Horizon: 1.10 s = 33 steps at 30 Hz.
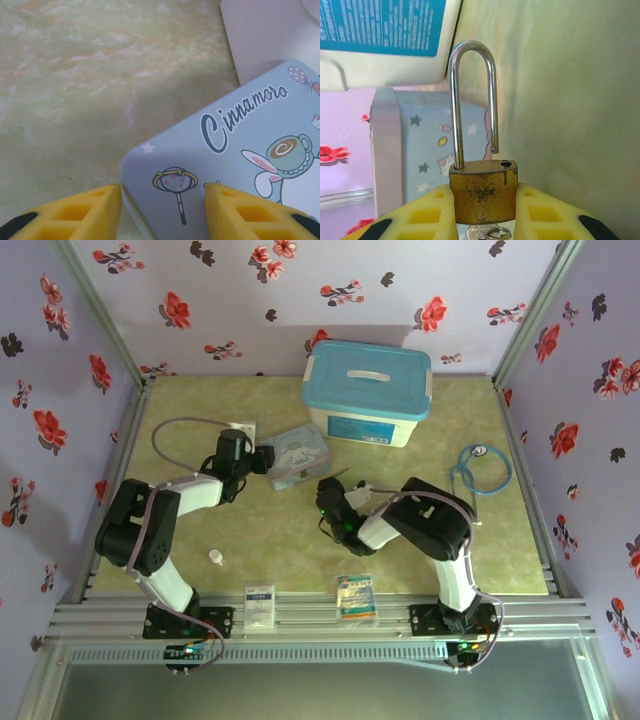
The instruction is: Unlock a padlock with a key
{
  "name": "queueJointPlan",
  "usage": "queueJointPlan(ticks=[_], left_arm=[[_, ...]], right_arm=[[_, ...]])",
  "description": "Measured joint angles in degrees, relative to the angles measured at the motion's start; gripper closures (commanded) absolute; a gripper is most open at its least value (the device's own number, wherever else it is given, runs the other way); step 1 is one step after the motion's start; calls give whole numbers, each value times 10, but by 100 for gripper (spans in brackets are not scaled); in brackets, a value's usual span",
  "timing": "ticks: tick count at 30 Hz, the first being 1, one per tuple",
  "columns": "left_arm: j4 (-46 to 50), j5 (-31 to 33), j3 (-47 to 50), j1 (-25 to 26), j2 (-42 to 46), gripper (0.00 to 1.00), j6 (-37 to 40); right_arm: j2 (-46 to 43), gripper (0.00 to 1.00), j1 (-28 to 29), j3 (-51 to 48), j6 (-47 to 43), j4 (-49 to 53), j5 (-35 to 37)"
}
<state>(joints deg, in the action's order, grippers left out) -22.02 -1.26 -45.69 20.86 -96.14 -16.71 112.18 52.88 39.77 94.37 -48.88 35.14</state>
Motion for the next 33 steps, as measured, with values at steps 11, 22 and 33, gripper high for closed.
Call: queueJointPlan(ticks=[11, 22, 33], left_arm=[[73, -62, -43, -25, -3, 43, -27], [110, -123, -126, -50, -40, 39, -70], [205, -98, -139, -51, 76, 29, -56]], right_arm=[[-191, 85, -102, -10, -208, 297, -176], [-249, 87, -145, 86, -473, 690, -335], [-195, 82, -178, 157, -606, 887, -317]])
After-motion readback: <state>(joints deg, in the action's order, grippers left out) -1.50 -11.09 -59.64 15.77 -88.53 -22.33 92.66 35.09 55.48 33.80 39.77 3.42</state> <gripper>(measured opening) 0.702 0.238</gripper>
